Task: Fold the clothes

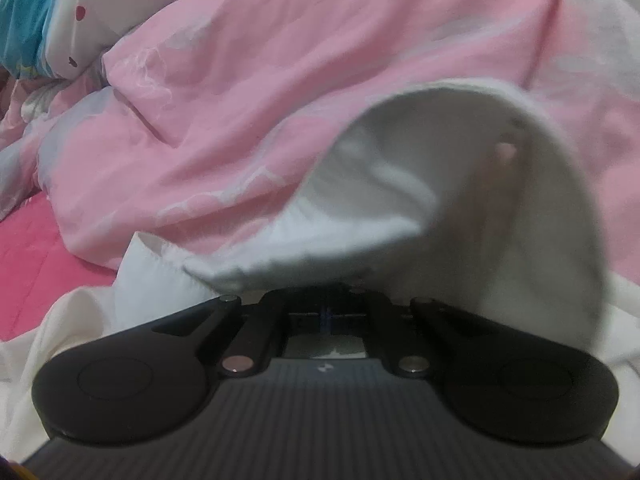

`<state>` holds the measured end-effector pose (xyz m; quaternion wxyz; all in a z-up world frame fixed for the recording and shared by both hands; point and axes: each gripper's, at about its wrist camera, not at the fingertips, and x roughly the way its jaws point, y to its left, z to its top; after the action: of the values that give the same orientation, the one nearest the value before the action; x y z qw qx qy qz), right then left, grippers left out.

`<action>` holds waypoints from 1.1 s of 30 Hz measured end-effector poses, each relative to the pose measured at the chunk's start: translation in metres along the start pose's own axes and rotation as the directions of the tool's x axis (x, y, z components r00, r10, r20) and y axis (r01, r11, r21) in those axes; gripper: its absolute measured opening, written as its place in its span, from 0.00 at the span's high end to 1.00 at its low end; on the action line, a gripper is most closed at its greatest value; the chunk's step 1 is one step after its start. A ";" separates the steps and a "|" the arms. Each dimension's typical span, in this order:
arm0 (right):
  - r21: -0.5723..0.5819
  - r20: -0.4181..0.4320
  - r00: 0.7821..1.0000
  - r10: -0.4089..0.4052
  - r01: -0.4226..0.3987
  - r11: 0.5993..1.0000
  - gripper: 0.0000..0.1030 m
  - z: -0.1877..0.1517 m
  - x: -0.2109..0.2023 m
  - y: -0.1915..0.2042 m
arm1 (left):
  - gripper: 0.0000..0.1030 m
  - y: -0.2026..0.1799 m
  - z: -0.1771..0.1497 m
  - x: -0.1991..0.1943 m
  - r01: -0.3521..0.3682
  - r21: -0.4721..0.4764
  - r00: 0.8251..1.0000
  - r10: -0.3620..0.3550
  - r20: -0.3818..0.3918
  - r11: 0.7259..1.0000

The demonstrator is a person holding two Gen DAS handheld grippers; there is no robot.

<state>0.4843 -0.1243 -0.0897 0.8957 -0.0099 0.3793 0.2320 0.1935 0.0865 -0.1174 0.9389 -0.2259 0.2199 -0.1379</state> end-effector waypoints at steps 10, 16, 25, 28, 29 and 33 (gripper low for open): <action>0.050 0.281 0.926 -0.252 0.248 0.968 0.83 -0.024 -0.300 -0.082 | 0.48 0.001 0.002 0.002 -0.016 -0.021 1.000 0.016 -0.024 1.000; 0.198 0.409 0.733 -0.544 0.510 0.837 0.83 -0.105 -0.516 -0.099 | 0.46 -0.002 0.003 0.002 -0.028 -0.014 0.999 0.027 -0.036 1.000; 0.092 0.341 0.751 -0.565 0.571 0.815 0.72 -0.207 -0.602 -0.034 | 0.46 -0.006 0.005 0.005 -0.061 0.001 0.995 0.060 -0.075 0.998; 0.056 0.228 0.881 -0.415 0.414 0.909 0.72 -0.250 -0.536 -0.020 | 0.46 -0.018 0.008 -0.003 -0.063 0.038 0.994 0.066 -0.082 0.997; 0.056 0.186 0.917 -0.352 0.348 0.936 0.72 -0.263 -0.510 -0.015 | 0.46 -0.022 0.009 -0.007 -0.059 0.048 0.994 0.063 -0.085 0.997; 0.059 0.089 0.991 -0.100 0.095 0.994 0.72 -0.294 -0.416 0.013 | 0.46 -0.040 0.012 -0.029 -0.035 0.104 0.987 0.051 -0.155 0.994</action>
<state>0.0290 -0.3391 -0.0128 0.9222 0.0069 0.3433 0.1776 0.1671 0.0668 -0.0783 0.9316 -0.1619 0.2909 -0.1459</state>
